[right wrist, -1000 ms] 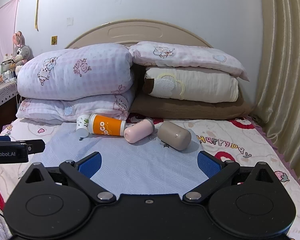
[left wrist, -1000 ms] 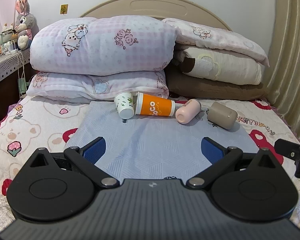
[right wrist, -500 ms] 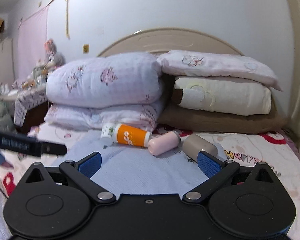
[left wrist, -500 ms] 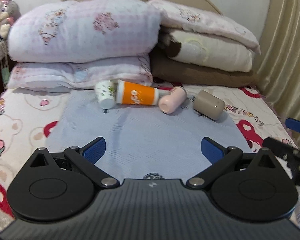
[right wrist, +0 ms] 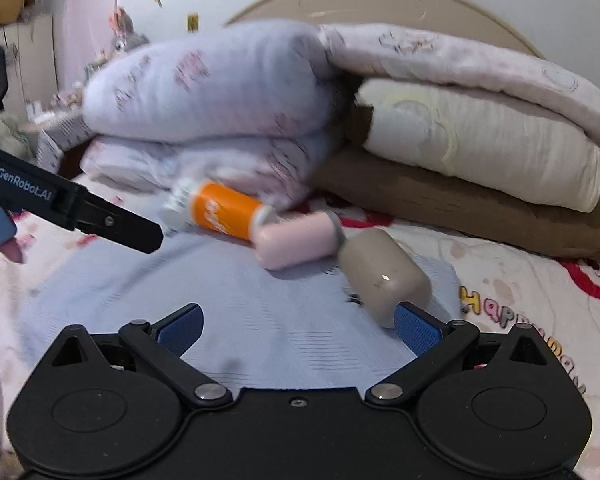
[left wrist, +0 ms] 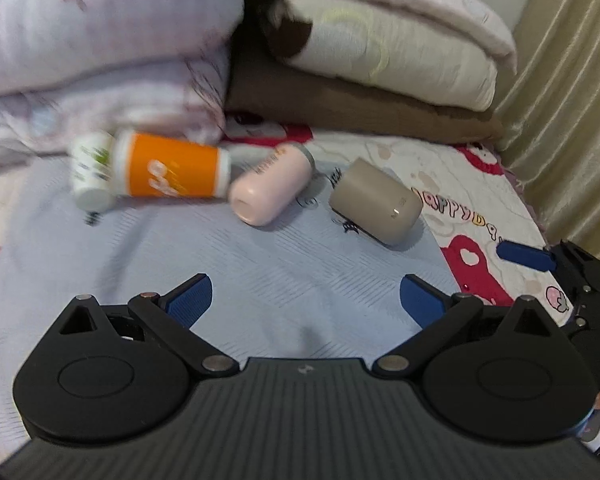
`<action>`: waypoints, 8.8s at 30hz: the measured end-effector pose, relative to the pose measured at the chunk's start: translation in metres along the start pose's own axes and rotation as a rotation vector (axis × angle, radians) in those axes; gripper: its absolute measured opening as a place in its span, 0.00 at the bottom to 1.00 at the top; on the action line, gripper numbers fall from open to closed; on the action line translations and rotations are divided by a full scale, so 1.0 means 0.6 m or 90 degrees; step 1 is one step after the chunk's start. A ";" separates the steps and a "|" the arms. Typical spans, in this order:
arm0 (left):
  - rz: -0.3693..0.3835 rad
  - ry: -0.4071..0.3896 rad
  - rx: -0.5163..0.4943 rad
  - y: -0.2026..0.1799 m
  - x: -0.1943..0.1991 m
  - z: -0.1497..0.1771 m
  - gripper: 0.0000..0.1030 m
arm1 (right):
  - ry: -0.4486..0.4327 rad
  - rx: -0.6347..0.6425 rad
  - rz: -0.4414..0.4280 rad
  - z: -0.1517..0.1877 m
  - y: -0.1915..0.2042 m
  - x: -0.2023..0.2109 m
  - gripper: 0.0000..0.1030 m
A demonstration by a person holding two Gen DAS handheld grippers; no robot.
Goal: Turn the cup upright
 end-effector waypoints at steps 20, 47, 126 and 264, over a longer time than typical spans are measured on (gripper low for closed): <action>0.065 0.000 0.060 -0.002 -0.200 -0.037 0.98 | 0.148 0.251 0.092 -0.010 -0.119 -0.234 0.95; 0.050 0.027 0.120 0.075 -0.167 -0.050 0.98 | 0.241 -0.163 -0.036 0.003 -0.135 -0.271 0.80; 0.224 0.079 -0.007 0.145 -0.077 0.068 0.70 | 0.156 -0.049 -0.100 0.010 0.190 -0.205 0.80; -0.215 0.006 -0.041 0.171 0.398 0.130 0.98 | -0.004 -0.185 0.205 -0.031 0.284 0.222 1.00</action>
Point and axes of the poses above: each gripper's, at about its wrist camera, not at the fingertips, and x roughly against the way its jaws point, y to its left, z to its underside, the point moved 8 cm from there along -x, roughly the way its jaws point, and after that the axes turned 4 degrees about -z, right-handed, at the moved point
